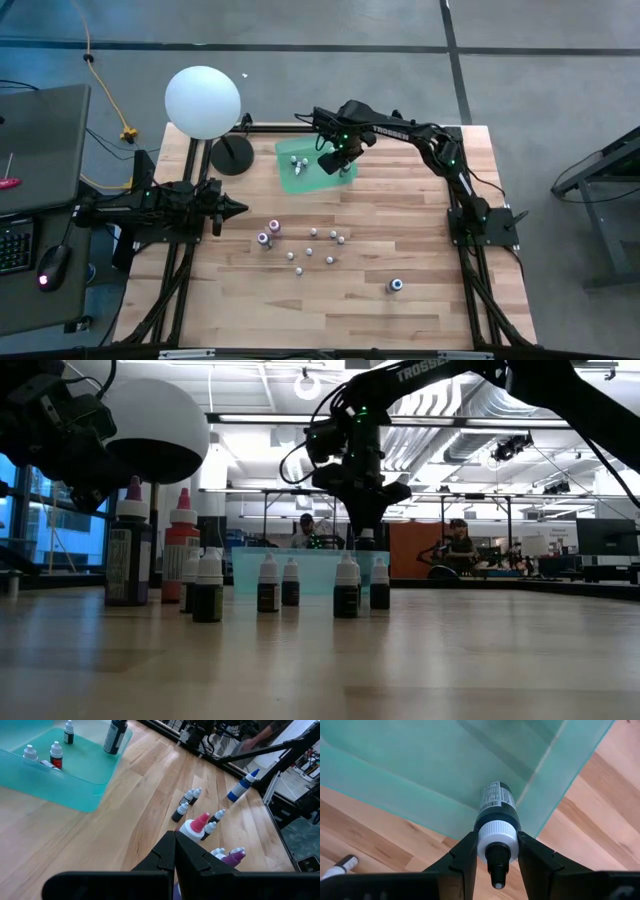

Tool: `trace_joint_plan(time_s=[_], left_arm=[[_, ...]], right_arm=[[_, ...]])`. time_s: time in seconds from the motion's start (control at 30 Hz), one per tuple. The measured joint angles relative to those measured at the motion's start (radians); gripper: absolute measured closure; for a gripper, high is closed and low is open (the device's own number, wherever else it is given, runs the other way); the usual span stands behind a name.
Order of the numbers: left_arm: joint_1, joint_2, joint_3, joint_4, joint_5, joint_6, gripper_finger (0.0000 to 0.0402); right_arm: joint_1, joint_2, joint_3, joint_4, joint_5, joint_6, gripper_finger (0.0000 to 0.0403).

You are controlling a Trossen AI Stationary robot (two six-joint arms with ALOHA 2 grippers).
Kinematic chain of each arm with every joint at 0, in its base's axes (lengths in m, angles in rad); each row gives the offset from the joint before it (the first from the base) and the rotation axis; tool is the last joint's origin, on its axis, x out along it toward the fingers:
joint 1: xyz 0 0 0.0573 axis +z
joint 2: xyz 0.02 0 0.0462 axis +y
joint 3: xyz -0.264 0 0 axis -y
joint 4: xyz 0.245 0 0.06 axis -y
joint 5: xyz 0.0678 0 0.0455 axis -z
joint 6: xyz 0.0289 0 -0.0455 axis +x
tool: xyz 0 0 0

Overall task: Pick & Place food coloring
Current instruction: Put the large black dye bottles in the green bin

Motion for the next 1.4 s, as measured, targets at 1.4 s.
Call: trace_joint_plan(time_s=[1.4], left_arm=[[0.000,0.000,0.000,-0.008,0.000,0.000,0.0401]], right_arm=[[0.016,0.022,-0.022,0.041,0.017,-0.002,0.0236]])
